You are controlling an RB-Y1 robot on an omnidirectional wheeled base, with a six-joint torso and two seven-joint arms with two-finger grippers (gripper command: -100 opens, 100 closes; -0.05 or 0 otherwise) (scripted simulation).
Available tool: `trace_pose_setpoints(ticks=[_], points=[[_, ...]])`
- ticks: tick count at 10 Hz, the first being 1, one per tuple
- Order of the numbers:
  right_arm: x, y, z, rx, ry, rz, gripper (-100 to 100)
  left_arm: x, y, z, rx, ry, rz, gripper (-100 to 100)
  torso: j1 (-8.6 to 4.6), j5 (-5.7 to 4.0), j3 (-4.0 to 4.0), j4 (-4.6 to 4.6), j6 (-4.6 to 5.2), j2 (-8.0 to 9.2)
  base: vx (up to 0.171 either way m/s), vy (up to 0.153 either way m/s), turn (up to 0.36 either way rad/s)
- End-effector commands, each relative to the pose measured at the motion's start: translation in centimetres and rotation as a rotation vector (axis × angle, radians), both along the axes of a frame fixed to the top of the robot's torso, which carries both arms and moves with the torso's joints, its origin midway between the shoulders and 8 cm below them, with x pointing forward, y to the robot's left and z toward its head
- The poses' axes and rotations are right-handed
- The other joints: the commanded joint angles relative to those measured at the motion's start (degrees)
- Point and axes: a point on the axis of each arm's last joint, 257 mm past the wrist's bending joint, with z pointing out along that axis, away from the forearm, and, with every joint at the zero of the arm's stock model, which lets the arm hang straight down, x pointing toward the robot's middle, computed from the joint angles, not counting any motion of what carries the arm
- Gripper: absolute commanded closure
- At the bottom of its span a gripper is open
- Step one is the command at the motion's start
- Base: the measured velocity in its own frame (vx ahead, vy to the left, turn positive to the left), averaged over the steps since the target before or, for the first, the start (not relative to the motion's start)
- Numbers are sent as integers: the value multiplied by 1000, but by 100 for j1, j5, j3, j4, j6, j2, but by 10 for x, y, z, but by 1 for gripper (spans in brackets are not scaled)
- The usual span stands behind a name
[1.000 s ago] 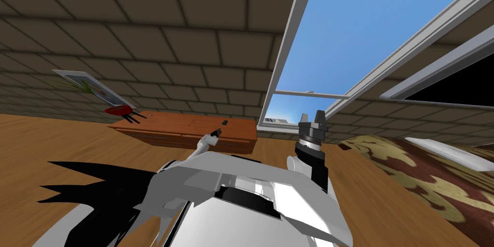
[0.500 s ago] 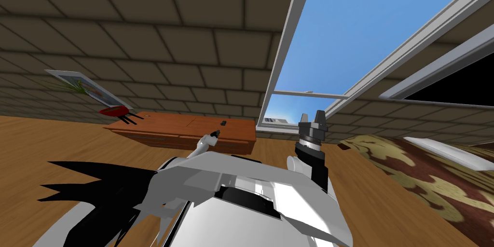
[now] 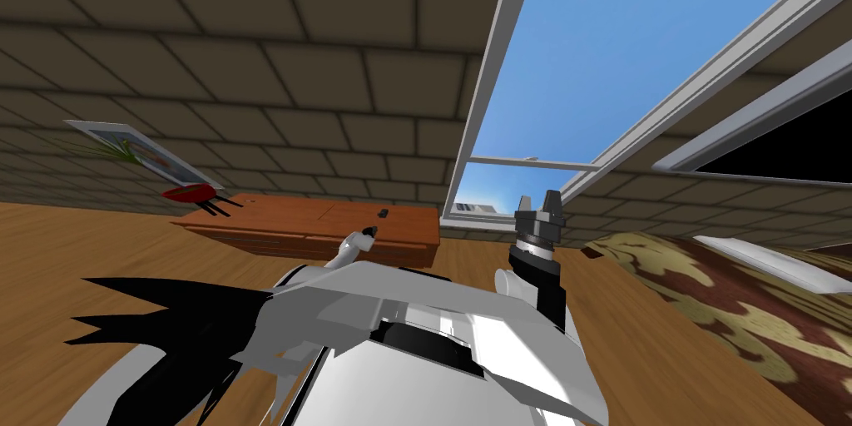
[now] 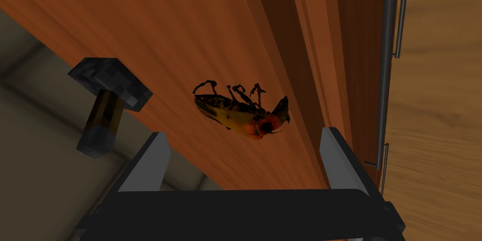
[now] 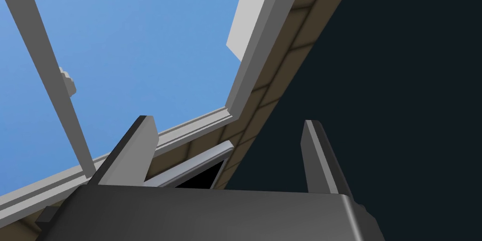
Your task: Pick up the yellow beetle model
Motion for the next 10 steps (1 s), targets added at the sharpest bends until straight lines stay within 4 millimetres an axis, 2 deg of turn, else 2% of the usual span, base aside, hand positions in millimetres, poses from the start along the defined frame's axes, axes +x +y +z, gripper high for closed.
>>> trace_pose_setpoints(ticks=[1, 2, 3, 4, 7, 8, 9, 10], points=[[0, 0, 0, 0, 0, 0, 0, 0, 0, 0, 0, 0, 0, -100, 0, 0, 0, 0, 0, 0, 16, -12, -1], [0, 0, 0, 0, 0, 0, 0, -1, 0, 0, 0, 3, 1, 0, 5, 1, 3, 1, -1, 6, 0, 0, 0], [0, 0, 0, 0, 0, 0, 0, -16, 14, -6, 1, 2, 36, -100, 9, 2, 6, 2, -1, 10, 14, 0, -268], [0, 0, 0, 0, 0, 0, 0, -21, 19, -8, 1, 2, 47, -100, 11, 2, 5, 2, 4, 9, 21, 14, -212], [0, 0, 0, 0, 0, 0, 0, -53, 43, -20, -1, 2, 113, -100, 19, 5, 5, 1, -1, 9, 1, 27, -159], [0, 0, 0, 0, 0, 0, 0, -46, 38, -19, 0, 4, 98, -100, 26, 5, 12, 4, -1, 23, -18, 18, -30], [0, 0, 0, 0, 0, 0, 0, -46, 38, -19, -1, 1, 101, 100, 19, 4, 12, 4, -2, 20, 0, 0, 0], [0, 0, 0, 0, 0, 0, 0, -47, 38, -19, -1, 2, 101, 100, 14, 3, 9, 4, -1, 16, 0, 0, 0]])
